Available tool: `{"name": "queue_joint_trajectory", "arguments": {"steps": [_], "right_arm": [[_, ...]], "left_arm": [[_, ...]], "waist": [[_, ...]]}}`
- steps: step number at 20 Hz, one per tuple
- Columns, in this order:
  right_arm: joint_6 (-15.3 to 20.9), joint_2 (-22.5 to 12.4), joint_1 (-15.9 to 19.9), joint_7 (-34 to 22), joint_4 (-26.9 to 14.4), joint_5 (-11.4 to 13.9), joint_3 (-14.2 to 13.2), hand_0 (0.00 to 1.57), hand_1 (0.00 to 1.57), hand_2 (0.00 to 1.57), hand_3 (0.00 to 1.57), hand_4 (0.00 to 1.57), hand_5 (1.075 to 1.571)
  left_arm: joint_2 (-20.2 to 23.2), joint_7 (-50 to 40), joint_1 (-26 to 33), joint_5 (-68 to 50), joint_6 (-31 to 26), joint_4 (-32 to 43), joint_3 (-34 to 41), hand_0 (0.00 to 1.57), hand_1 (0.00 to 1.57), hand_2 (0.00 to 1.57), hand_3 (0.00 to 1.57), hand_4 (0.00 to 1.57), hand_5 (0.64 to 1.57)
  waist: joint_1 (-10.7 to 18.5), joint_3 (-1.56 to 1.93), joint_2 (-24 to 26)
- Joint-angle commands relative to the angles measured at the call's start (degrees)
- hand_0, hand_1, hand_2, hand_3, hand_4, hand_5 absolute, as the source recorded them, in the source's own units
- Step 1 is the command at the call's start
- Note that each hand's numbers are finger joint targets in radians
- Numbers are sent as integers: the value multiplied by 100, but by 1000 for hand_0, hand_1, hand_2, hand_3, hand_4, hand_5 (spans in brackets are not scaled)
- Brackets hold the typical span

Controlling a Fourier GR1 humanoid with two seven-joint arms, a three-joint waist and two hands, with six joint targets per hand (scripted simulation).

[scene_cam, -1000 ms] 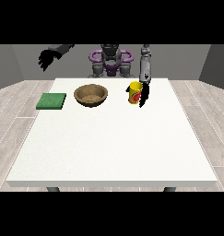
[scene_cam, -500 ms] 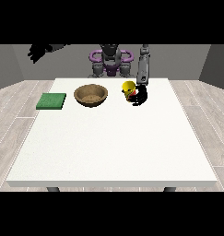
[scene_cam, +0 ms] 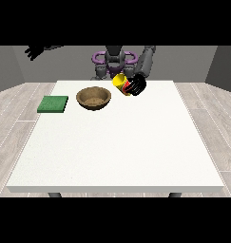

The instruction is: Pick the cup and pour the ball into the bowl, then pick the bowl and place it on the pad

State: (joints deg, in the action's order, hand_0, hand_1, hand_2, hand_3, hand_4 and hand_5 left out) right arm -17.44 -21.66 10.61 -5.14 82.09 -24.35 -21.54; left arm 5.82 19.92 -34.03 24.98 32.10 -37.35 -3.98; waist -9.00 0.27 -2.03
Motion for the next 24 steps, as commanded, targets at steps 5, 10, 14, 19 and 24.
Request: {"name": "queue_joint_trajectory", "arguments": {"steps": [5, 10, 14, 19, 24], "right_arm": [[-150, 64, 65, 472, -849, 112, -94, 0, 0, 0, 97, 677, 1559], [-583, -357, 6, 468, -1382, -76, -365, 0, 0, 0, 0, 685, 1559], [-693, -151, 45, 539, -1413, 45, -88, 0, 0, 0, 172, 699, 1560], [-506, -148, 360, 819, -1825, 222, -144, 0, 0, 0, 250, 697, 1555], [-164, 172, 576, 826, -1932, 545, 172, 0, 0, 0, 300, 699, 1555]], "left_arm": [[-558, -2395, -939, 2022, 814, 612, -1350, 1362, 1362, 1571, 1571, 1448, 1533], [-510, -3358, -1524, 3079, 289, 1018, -1918, 1361, 1361, 1571, 1571, 1441, 1545], [-578, -4470, -2213, 3621, -256, 1236, -2281, 1311, 1311, 1571, 1571, 1470, 1529], [-581, -5195, -2583, 4445, -977, 1186, -3156, 1487, 1487, 1571, 1571, 1191, 1561], [-582, -5593, -2650, 4758, -2083, 754, -3817, 730, 730, 1571, 1569, 1012, 1570]], "waist": [[140, -10, 162], [286, -10, 408], [-67, -14, 456], [204, -12, 480], [70, -19, 598]]}}
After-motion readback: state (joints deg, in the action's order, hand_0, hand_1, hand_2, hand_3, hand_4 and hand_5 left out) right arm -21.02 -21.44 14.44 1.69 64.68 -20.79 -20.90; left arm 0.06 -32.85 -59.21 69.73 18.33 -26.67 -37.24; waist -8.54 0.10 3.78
